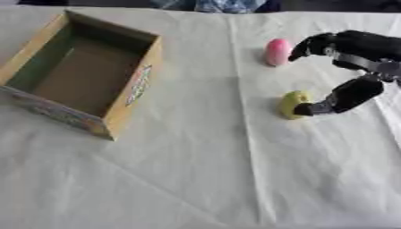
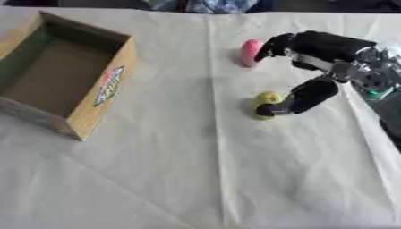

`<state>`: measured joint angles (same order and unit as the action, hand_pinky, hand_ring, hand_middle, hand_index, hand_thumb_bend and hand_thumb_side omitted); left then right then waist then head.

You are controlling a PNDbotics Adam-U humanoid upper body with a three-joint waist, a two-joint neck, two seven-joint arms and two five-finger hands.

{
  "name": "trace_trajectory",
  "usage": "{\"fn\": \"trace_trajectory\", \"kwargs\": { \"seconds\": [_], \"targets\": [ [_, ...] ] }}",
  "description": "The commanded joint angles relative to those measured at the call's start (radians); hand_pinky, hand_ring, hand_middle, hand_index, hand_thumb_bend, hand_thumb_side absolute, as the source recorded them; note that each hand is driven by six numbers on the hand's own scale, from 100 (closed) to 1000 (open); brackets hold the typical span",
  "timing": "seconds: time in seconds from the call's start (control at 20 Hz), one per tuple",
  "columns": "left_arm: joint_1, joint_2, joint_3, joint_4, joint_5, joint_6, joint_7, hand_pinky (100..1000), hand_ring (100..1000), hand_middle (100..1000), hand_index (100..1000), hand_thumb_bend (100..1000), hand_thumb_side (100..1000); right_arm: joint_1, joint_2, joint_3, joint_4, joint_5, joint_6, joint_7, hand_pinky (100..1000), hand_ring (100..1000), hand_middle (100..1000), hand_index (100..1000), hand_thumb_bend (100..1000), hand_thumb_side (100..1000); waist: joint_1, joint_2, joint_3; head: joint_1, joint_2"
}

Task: Pick up objects on the table and place them in the box.

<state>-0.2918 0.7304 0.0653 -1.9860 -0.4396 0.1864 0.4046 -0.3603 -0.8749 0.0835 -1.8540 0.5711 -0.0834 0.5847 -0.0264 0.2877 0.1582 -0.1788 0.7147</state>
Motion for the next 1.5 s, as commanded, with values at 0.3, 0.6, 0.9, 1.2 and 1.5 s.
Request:
{"fn": "trace_trajectory", "kwargs": {
  "seconds": [0.3, 0.6, 0.9, 1.2, 1.5],
  "targets": [
    [-0.011, 0.028, 0.013, -0.014, 0.007, -0.003, 0.005, 720, 842, 1000, 835, 445, 1000, -0.001, -0.010, -0.002, 0.033, -0.050, 0.033, 0.031, 811, 807, 849, 886, 535, 542, 0.003, -0.014, 0.002, -0.003, 0.000],
    [-0.011, 0.027, 0.014, -0.014, 0.006, -0.006, 0.005, 719, 842, 1000, 833, 441, 1000, 0.002, -0.002, -0.005, 0.068, -0.045, 0.049, 0.029, 814, 811, 850, 885, 517, 516, 0.004, -0.012, 0.004, -0.001, 0.006],
    [-0.011, 0.026, 0.014, -0.014, 0.003, -0.008, 0.006, 719, 842, 1000, 832, 437, 1000, 0.001, 0.001, -0.006, 0.092, -0.031, 0.057, 0.016, 829, 847, 860, 882, 501, 473, 0.005, -0.010, 0.006, -0.004, 0.010],
    [-0.011, 0.024, 0.013, -0.014, 0.005, -0.010, 0.004, 718, 842, 1000, 829, 433, 1000, -0.004, 0.009, -0.001, 0.124, -0.015, 0.072, 0.014, 821, 849, 855, 869, 478, 401, 0.006, -0.007, 0.009, -0.010, 0.006],
    [-0.011, 0.024, 0.013, -0.014, 0.006, -0.011, 0.005, 718, 842, 1000, 827, 430, 1000, -0.011, 0.015, 0.004, 0.159, -0.006, 0.083, 0.005, 820, 847, 853, 869, 349, 436, 0.008, -0.004, 0.012, -0.013, 0.005]
  ]
}}
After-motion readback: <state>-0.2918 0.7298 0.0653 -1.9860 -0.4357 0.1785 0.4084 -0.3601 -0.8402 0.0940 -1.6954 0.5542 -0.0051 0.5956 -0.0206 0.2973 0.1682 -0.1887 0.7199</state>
